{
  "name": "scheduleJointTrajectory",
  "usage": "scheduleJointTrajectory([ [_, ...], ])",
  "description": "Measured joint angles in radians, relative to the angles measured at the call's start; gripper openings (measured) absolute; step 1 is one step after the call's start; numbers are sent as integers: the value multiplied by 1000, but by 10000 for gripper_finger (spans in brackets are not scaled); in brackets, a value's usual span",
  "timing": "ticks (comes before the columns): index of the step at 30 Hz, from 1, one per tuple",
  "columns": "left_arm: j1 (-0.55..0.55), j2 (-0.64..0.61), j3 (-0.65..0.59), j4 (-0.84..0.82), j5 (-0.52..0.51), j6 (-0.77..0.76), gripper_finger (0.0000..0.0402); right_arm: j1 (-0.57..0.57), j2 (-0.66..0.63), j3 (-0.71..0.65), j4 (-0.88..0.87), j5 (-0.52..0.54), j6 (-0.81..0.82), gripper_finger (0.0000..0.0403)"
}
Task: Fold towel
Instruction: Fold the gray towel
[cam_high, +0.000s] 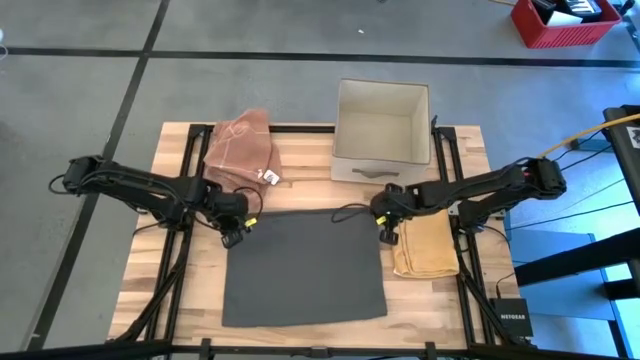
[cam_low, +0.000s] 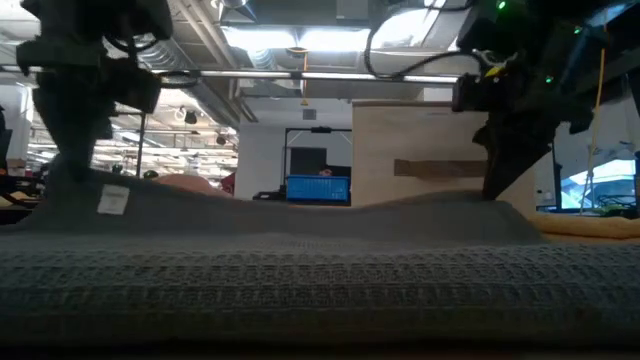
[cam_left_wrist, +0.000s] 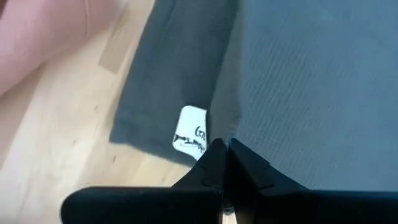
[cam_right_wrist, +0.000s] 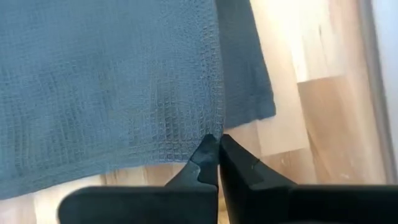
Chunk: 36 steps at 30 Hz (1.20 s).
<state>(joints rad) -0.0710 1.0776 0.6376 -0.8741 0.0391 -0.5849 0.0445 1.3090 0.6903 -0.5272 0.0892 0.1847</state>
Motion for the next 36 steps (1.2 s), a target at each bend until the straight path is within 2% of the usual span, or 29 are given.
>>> scheduleJointTrajectory([
  [4, -62, -23, 0, -41, -75, -92, 1, 38, -9, 0, 5, 88, 2, 4],
  [7, -83, -47, 0, -68, -150, -154, 1, 43, -9, 0, 22, 202, 0, 4],
  [12, -86, -71, 0, -135, -321, -236, 1, 37, 0, 0, 36, 339, -12, 3],
  [20, -42, -70, -68, -90, -366, -193, 1, 14, 90, -22, 119, 358, -39, 3],
  [25, -24, -70, -95, -53, -408, -174, 1, -5, 139, -26, 163, 420, -55, 4],
  [36, -13, -69, -164, 78, -488, -137, 2, -81, 155, -27, 199, 453, -87, 5],
])
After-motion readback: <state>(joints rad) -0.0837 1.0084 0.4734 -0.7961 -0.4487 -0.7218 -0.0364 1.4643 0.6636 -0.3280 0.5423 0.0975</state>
